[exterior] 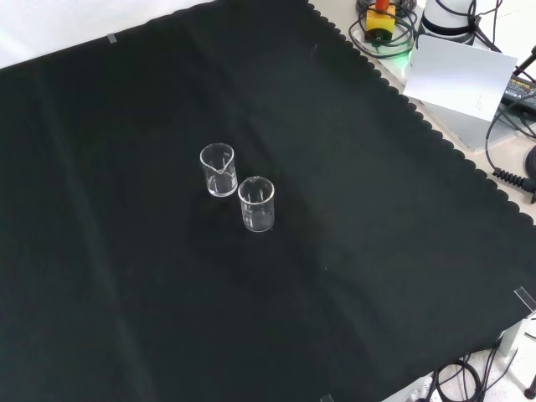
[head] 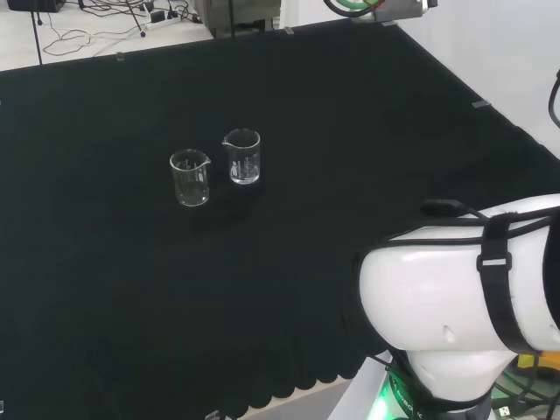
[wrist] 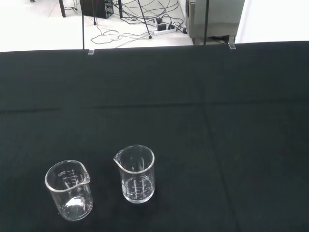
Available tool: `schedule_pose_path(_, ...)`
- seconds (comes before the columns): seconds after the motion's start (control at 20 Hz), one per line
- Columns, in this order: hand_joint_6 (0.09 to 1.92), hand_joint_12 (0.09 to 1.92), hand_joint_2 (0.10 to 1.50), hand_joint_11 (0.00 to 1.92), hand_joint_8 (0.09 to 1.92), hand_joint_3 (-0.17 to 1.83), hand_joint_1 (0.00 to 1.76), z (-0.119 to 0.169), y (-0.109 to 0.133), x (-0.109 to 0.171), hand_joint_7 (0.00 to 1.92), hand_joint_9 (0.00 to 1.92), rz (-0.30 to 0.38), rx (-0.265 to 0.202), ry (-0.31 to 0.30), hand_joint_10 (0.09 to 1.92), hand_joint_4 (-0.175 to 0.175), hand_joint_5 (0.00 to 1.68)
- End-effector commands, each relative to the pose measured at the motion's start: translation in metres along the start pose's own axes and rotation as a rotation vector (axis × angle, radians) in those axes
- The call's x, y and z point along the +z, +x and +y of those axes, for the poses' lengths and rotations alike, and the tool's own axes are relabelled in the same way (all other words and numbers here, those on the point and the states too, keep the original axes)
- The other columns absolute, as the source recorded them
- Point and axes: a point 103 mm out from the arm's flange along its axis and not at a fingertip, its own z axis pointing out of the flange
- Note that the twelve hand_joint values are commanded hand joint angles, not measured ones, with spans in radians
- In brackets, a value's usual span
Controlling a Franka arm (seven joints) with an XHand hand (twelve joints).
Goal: Pick up the beaker on the right.
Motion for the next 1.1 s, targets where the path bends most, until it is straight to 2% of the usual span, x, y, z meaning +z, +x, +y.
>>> schedule_pose_path(0.05, 0.18, 1.26, 1.30, 0.00, 0.40, 0.02, 0.30, -0.002, 0.007, 0.001, 0.04, 0.38, -0.012, -0.004, -0.014, 0.09, -0.027, 0.29)
schedule_pose_path(0.15, 0.14, 1.22, 1.37, 0.00, 0.34, 0.05, 0.18, -0.003, 0.008, 0.002, 0.01, 0.34, -0.010, -0.004, -0.016, 0.09, -0.021, 0.29)
schedule_pose_path(0.25, 0.13, 1.22, 1.39, 0.00, 0.32, 0.06, 0.16, -0.002, 0.008, 0.002, 0.00, 0.33, -0.003, -0.003, -0.013, 0.09, -0.020, 0.29)
schedule_pose_path(0.55, 0.13, 1.21, 1.40, 0.00, 0.32, 0.06, 0.15, 0.003, -0.001, 0.007, 0.00, 0.32, 0.006, 0.010, -0.002, 0.09, -0.020, 0.29)
schedule_pose_path(0.9, 0.09, 1.21, 1.38, 0.00, 0.33, 0.05, 0.19, 0.014, -0.010, 0.032, 0.00, 0.31, 0.021, 0.042, 0.013, 0.10, -0.022, 0.31)
schedule_pose_path(1.1, 0.09, 1.22, 1.37, 0.00, 0.37, 0.05, 0.21, 0.024, -0.013, 0.044, 0.00, 0.18, 0.023, 0.053, 0.017, 0.46, -0.027, 0.34)
